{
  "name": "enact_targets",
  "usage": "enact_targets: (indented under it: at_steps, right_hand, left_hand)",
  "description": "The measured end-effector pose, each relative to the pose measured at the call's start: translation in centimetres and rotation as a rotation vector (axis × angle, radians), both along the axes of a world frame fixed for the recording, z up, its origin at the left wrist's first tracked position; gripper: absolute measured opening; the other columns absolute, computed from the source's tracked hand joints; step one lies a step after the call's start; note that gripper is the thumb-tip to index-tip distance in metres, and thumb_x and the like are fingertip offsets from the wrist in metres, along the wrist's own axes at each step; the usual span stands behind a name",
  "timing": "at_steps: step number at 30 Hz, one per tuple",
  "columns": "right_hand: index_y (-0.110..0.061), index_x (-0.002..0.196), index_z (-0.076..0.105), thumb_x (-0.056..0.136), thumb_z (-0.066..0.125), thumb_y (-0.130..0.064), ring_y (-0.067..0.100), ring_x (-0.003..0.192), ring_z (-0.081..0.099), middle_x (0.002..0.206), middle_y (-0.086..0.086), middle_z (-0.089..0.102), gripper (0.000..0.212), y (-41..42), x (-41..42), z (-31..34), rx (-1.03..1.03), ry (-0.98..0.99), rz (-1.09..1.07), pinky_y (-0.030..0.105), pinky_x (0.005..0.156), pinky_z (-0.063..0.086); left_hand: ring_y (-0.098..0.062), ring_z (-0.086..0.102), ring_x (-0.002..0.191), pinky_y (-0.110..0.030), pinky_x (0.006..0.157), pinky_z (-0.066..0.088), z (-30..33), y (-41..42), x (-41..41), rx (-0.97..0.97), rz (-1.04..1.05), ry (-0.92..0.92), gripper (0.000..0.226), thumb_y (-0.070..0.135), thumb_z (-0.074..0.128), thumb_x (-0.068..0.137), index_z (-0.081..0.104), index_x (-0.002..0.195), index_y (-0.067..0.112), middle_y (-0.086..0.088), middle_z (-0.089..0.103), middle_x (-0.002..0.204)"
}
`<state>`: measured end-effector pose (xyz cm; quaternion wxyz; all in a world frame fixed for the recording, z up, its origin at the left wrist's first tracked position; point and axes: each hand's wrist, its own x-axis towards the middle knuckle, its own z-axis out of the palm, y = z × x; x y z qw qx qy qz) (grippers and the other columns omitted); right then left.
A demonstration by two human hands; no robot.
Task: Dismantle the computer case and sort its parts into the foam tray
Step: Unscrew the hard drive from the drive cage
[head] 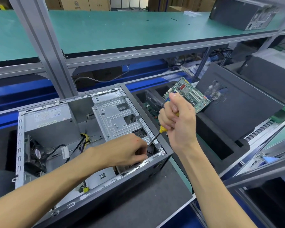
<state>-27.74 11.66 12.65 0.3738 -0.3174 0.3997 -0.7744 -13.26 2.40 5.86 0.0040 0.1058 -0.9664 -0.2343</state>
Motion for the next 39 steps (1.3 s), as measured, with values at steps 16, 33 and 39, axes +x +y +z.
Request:
enact_targets:
  at_steps: [16,33,39]
  right_hand:
    - [-0.018,0.063,0.029,0.098,0.049,-0.018,0.009,0.040,0.017,0.046,-0.007,0.023,0.041,-0.2,-0.6,-0.1,-0.010,-0.026,-0.006,0.022,0.038,0.020]
    - [-0.018,0.061,0.030,0.097,0.051,-0.017,0.010,0.040,0.016,0.047,-0.006,0.022,0.041,-0.9,-0.2,-0.6,0.010,-0.055,0.011,0.023,0.039,0.018]
    - [-0.019,0.061,0.029,0.096,0.052,-0.019,0.011,0.040,0.015,0.047,-0.005,0.020,0.041,-0.5,-0.8,-0.6,0.004,-0.064,-0.006,0.023,0.039,0.018]
  left_hand:
    - [0.006,0.062,0.082,-0.010,0.078,0.049,1.1,-5.6,3.3,0.049,0.480,0.295,0.019,0.014,0.069,0.090,0.074,0.104,0.026,0.020,0.064,0.091]
    - [-0.007,0.059,0.087,-0.029,0.088,0.052,1.3,-8.2,2.3,-0.128,0.236,-0.012,0.017,0.017,0.069,0.092,0.077,0.106,0.022,0.010,0.062,0.096]
    - [-0.006,0.061,0.084,-0.030,0.086,0.054,1.1,-8.3,1.8,-0.161,0.234,0.014,0.011,0.018,0.073,0.090,0.081,0.097,0.019,0.009,0.067,0.094]
